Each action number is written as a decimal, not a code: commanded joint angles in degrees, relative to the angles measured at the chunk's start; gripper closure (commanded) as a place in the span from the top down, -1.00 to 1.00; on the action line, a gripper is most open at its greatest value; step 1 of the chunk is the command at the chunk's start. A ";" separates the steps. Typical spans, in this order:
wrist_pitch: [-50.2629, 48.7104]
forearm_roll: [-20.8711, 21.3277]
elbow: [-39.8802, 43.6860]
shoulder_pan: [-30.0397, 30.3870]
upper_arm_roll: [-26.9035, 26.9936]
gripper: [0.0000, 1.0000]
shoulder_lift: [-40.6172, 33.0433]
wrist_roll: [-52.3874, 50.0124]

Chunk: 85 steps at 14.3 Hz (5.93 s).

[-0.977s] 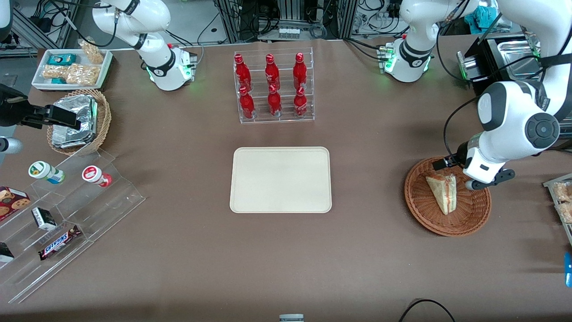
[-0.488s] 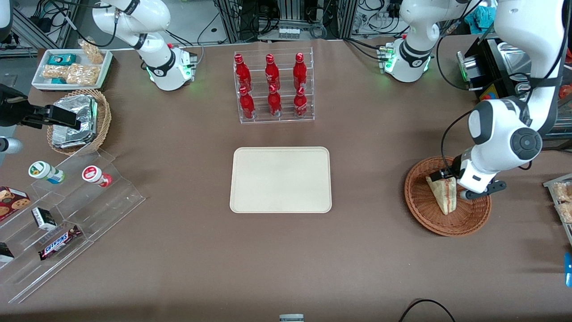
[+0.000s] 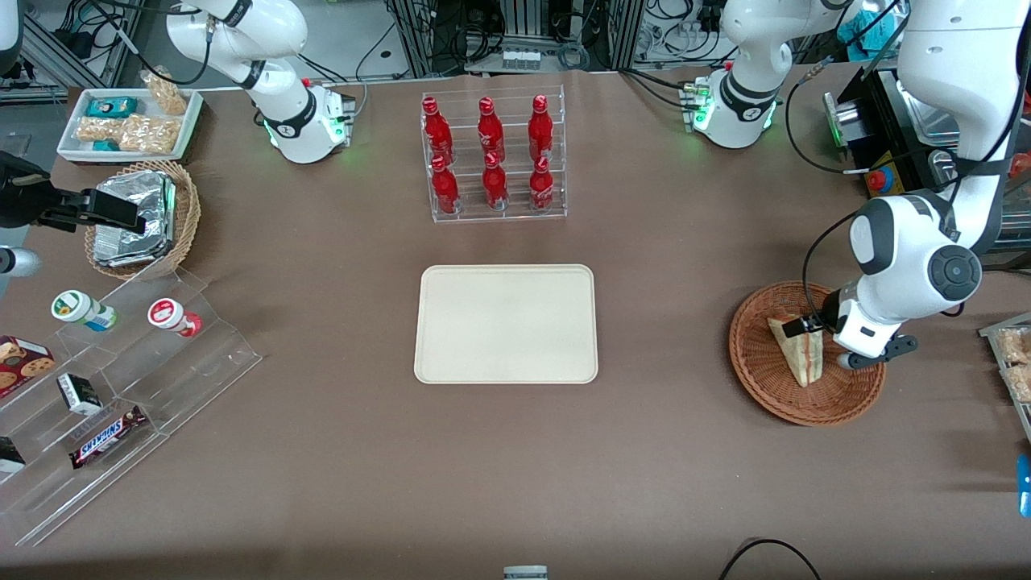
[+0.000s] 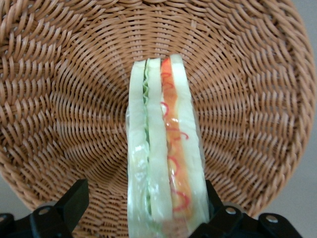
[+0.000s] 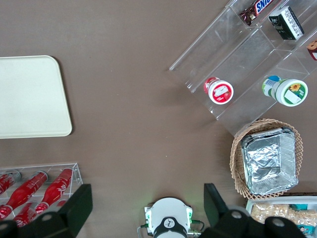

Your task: Place sandwich from basket to tray

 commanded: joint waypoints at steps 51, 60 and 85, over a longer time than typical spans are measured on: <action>-18.59 20.30 45.94 -47.21 -13.13 1.00 26.50 -50.91; -40.45 9.86 40.84 -30.28 -13.30 1.00 5.50 -26.96; -62.12 0.89 34.51 -8.88 -7.77 1.00 -16.93 -7.23</action>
